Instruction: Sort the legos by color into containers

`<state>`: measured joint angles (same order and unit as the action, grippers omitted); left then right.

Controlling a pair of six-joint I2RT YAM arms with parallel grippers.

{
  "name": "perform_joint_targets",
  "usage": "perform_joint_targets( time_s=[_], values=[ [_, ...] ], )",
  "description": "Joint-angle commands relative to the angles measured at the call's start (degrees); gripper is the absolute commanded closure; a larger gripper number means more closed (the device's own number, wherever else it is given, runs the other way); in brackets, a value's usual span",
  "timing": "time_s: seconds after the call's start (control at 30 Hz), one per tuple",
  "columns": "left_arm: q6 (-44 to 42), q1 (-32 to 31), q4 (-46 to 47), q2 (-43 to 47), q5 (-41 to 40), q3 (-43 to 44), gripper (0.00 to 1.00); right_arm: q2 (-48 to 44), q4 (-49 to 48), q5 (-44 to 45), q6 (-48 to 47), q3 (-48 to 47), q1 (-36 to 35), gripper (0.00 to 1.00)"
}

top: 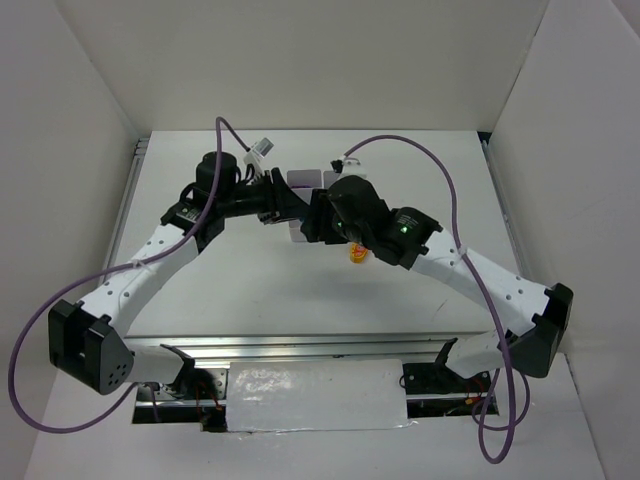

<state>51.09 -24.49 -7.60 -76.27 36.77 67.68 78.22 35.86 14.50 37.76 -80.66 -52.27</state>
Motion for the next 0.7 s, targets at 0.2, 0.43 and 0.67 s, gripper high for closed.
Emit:
perform_joint_targets(
  time_s=[0.2, 0.43, 0.67],
  values=[
    [0.59, -0.73, 9.44, 0.59, 7.17, 1.49, 1.0, -4.04, -7.63, -7.01, -0.76, 1.64, 1.02, 0.01],
    [1.81, 1.99, 19.69, 1.74, 15.68, -0.51, 1.0, -12.82, -9.94, -39.49, -5.94, 7.18, 12.97, 0.0],
    [19.54, 3.22, 55.2, 0.07, 29.49, -6.68, 1.0, -16.25, -13.79, -58.78, -3.75, 7.28, 22.04, 0.0]
  ],
)
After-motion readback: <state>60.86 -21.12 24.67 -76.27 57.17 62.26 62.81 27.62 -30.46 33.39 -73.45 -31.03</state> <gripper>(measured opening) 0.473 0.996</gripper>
